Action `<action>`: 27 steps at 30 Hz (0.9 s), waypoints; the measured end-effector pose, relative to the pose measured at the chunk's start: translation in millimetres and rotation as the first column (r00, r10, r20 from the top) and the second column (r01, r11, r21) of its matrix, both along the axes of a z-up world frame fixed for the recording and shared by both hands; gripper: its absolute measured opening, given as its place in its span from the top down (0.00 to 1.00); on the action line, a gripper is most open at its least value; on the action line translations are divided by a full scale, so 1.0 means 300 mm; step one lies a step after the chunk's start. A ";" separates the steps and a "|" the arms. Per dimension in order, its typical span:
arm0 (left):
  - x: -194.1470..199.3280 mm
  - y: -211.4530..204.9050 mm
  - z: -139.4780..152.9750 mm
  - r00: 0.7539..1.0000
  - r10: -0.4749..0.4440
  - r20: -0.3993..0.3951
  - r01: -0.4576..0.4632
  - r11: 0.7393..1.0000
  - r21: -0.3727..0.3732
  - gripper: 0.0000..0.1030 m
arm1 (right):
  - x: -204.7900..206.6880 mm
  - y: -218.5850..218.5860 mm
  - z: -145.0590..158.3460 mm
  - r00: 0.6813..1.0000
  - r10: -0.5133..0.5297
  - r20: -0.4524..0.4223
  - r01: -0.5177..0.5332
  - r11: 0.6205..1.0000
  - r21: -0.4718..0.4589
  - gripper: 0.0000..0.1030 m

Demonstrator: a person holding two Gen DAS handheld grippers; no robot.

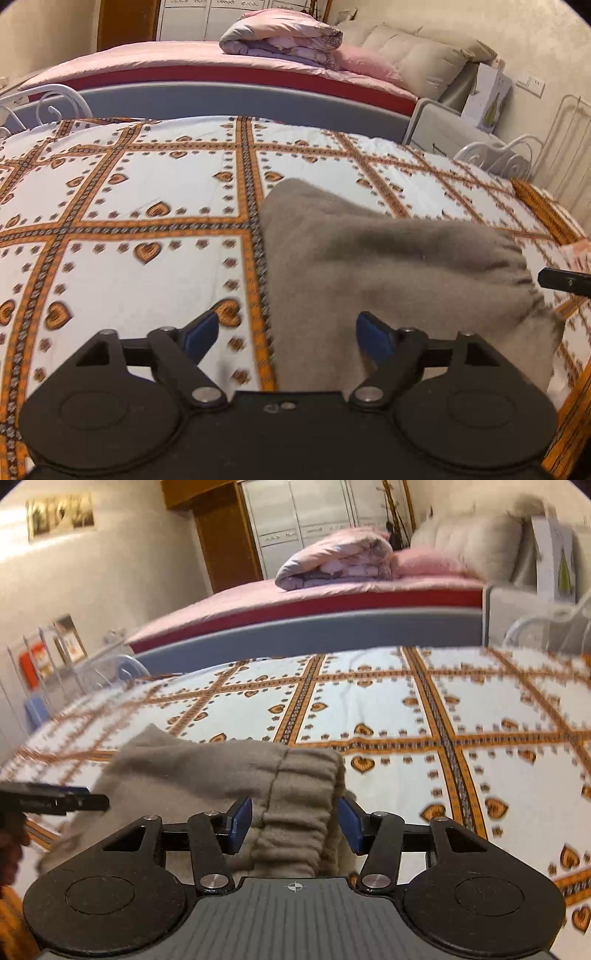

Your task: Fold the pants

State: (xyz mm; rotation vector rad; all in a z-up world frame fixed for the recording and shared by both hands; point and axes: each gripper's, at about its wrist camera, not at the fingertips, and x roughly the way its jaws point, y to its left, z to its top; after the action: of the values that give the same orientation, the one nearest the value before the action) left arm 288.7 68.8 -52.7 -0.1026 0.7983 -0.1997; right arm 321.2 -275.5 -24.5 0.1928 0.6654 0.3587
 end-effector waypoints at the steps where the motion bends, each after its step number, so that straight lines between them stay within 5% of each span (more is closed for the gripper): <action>1: -0.007 0.008 -0.007 1.000 0.002 -0.006 -0.002 1.000 -0.002 0.20 | 0.006 -0.021 -0.009 0.999 0.000 -0.034 0.001 1.000 0.027 0.45; 3: -0.014 0.027 -0.021 0.999 0.006 -0.031 -0.008 0.998 -0.057 0.17 | 0.008 -0.063 -0.044 0.993 -0.005 -0.117 0.017 0.995 0.099 0.32; 7: -0.004 0.053 -0.046 0.996 0.013 -0.090 -0.028 0.986 -0.163 0.14 | 0.017 -0.144 -0.147 0.962 0.019 -0.273 0.069 0.948 0.310 0.31; 11: 0.021 0.069 -0.074 0.991 0.018 -0.135 -0.051 0.967 -0.251 0.11 | 0.018 -0.211 -0.179 0.950 -0.008 -0.312 0.150 0.888 0.435 0.30; 17: 0.064 0.085 -0.106 0.990 -0.050 -0.135 0.005 0.951 -0.310 0.12 | 0.065 -0.267 -0.235 0.927 0.036 -0.372 0.211 0.772 0.600 0.07; 27: 0.142 0.076 -0.134 0.988 -0.114 -0.108 0.067 0.928 -0.366 0.13 | 0.149 -0.208 -0.251 0.926 0.130 -0.355 0.123 0.785 0.608 0.09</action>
State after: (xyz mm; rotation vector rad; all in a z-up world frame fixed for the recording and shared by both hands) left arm 331.2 91.5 -92.9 -0.4313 0.8882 -0.4313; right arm 365.9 -337.8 -99.7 0.9216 0.9161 0.5474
